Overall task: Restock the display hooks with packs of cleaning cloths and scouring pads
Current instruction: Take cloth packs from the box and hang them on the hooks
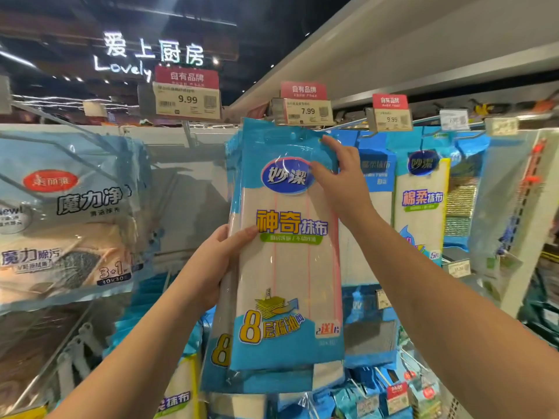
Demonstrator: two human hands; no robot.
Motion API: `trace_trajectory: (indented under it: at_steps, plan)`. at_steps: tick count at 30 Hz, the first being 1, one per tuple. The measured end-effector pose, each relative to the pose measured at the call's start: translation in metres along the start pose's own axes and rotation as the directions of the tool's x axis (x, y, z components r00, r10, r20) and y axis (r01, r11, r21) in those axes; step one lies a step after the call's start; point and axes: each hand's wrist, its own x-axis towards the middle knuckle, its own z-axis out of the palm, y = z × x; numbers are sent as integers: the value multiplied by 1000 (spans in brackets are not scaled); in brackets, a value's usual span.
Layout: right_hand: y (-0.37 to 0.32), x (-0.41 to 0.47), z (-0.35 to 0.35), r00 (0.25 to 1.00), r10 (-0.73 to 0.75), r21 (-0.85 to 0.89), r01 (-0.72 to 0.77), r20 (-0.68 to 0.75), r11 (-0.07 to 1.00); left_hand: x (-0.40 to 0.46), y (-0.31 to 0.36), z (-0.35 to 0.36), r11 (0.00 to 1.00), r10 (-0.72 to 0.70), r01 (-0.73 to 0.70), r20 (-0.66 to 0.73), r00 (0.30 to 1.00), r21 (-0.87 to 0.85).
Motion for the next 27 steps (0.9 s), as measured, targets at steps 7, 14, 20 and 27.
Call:
trace_trajectory:
  at_steps: [7,14,20,27]
  plan:
    - [-7,16,-6,1000,9,-19,-8,21,1000,3,3,6,999,-25,26,23,999,-42]
    - [-6,32,-10,998,53,-26,-52,45,998,6,4,8,997,-45,48,39,998,-67]
    - [-7,37,-8,990,104,-72,-98,91,993,3,2,9,996,-59,62,48,997,-68]
    - [-3,27,-5,984,157,-180,-139,89,974,8,-1,11,997,-77,76,-55,996,-20]
